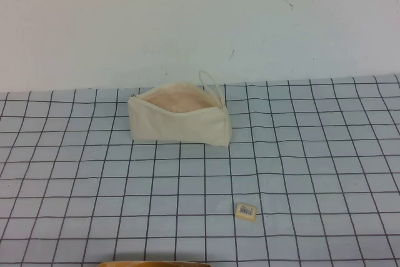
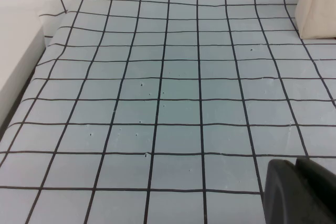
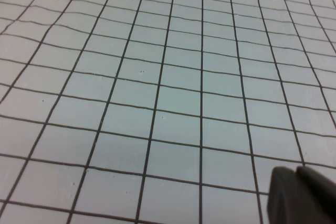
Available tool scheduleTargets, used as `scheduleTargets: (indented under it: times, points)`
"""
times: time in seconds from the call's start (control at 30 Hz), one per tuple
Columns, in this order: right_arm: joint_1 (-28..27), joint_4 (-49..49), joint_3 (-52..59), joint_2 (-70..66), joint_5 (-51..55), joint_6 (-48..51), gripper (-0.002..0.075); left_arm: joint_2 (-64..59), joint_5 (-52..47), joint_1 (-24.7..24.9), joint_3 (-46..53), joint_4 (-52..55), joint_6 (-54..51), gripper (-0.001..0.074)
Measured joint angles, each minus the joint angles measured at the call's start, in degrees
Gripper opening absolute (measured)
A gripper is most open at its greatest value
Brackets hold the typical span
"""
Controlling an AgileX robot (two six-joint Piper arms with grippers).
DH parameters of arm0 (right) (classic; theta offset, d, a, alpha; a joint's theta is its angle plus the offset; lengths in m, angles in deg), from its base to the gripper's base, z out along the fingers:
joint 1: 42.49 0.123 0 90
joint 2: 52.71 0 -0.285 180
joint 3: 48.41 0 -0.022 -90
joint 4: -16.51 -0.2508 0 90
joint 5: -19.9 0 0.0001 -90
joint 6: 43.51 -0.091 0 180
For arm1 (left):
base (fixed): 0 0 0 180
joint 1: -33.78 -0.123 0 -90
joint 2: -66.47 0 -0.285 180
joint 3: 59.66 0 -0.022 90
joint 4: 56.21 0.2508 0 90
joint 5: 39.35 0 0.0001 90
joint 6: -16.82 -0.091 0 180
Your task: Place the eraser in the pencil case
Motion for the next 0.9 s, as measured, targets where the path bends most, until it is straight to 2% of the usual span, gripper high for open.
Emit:
scheduleTargets:
  times: [0.6, 0.7, 0.73, 0.9]
  points:
    - [0.0, -2.43, 0.0, 0.0, 0.0, 0.0, -0.0001, 0.0, 0.0, 0.0, 0.0, 0.0, 0.0, -0.0001]
    - [0.0, -9.22, 0.0, 0.0, 0.0, 0.0, -0.0001, 0.0, 0.0, 0.0, 0.0, 0.0, 0.0, -0.0001]
    - [0.0, -16.87, 0.12, 0.0, -0.1, 0.0, -0.0001, 0.0, 0.0, 0.0, 0.0, 0.0, 0.0, -0.0001]
    - [0.0, -38.53, 0.21, 0.0, -0.02, -1.31, -0.0001, 0.0, 0.0, 0.0, 0.0, 0.0, 0.0, -0.0001]
